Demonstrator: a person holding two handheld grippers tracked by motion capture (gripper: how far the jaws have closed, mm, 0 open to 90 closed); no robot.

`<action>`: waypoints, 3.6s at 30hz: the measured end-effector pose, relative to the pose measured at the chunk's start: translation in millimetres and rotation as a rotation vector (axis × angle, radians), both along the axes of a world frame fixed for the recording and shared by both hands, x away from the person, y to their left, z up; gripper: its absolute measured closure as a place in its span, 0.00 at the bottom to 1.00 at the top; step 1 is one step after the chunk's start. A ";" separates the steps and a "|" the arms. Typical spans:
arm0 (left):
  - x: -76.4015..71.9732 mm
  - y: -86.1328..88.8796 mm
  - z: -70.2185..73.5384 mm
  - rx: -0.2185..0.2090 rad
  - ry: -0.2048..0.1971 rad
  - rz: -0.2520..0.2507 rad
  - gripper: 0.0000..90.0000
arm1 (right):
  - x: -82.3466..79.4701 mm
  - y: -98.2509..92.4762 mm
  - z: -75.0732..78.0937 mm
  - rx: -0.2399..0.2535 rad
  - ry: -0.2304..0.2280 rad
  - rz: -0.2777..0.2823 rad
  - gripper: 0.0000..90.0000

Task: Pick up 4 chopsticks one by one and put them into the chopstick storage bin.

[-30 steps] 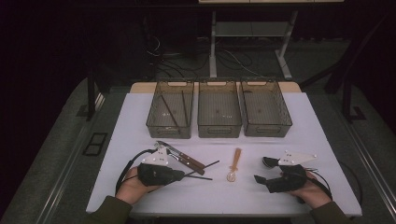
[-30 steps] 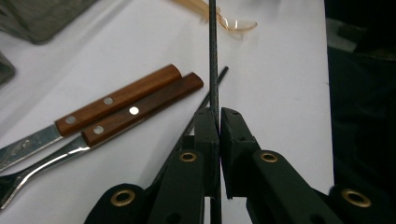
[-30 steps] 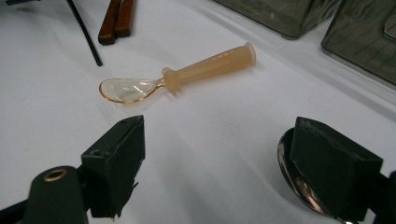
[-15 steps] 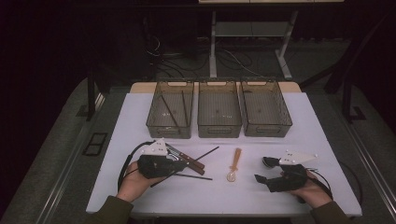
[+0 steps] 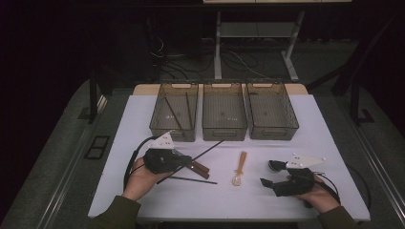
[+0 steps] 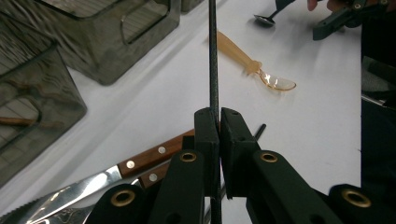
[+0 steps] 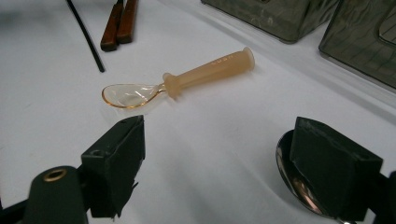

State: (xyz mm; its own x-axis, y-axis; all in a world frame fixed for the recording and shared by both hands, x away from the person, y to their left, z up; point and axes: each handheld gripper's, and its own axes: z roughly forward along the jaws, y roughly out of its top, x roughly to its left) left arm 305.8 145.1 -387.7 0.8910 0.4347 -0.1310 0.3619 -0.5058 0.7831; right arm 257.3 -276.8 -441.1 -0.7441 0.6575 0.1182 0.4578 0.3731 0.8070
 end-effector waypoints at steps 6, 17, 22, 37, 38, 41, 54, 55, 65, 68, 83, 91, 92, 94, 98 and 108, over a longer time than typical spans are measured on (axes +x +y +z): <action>9.1 -1.6 8.1 0.003 -0.011 0.026 0.95 | 0.0 -1.3 0.7 0.006 -0.003 -0.006 0.20; 33.9 -0.7 24.9 0.005 -0.022 0.080 0.95 | -0.3 -1.2 1.8 0.017 -0.010 -0.008 0.20; 48.3 -0.1 33.0 0.020 -0.027 0.112 0.95 | -1.0 -0.6 2.5 0.015 -0.011 -0.007 0.20; 103.5 7.3 52.1 0.070 -0.008 0.228 0.95 | -0.8 -1.3 2.8 0.021 -0.016 -0.007 0.20; 107.7 8.5 53.0 0.078 -0.006 0.236 0.95 | -0.9 -1.3 2.7 0.021 -0.016 -0.007 0.20; 119.1 11.7 55.7 0.083 -0.001 0.265 0.95 | -0.9 -1.2 2.7 0.021 -0.015 -0.006 0.20; 164.1 22.4 47.8 0.135 0.016 0.395 0.95 | -0.7 -1.8 2.7 0.023 -0.013 -0.009 0.20; 168.0 24.0 45.1 0.131 0.021 0.409 0.95 | -0.8 -1.7 2.6 0.027 -0.016 -0.008 0.20; 189.6 33.5 24.0 0.074 0.056 0.530 0.95 | -1.2 -3.6 2.4 0.028 -0.013 -0.005 0.20; 190.9 32.7 20.4 0.107 0.057 0.538 0.95 | -1.5 -3.9 2.7 0.031 -0.011 -0.009 0.20; 186.2 28.7 23.9 0.101 0.014 0.494 0.48 | -2.2 -4.6 3.6 0.029 -0.016 -0.008 0.20; 166.4 23.9 39.2 0.044 -0.007 0.361 0.33 | -2.9 -5.7 4.6 0.034 -0.017 -0.015 0.20; 162.6 22.4 40.3 0.035 -0.010 0.341 0.31 | -2.9 -5.7 4.7 0.034 -0.017 -0.015 0.20; 154.8 19.9 41.8 0.022 -0.017 0.310 0.31 | -3.0 -5.6 4.8 0.032 -0.020 -0.014 0.20; 141.0 15.4 43.4 0.035 -0.027 0.245 0.27 | -3.1 -5.5 4.6 0.032 -0.020 -0.015 0.20; 100.2 8.9 43.9 0.045 -0.042 0.141 0.22 | -2.6 -5.6 4.1 0.033 -0.018 -0.017 0.20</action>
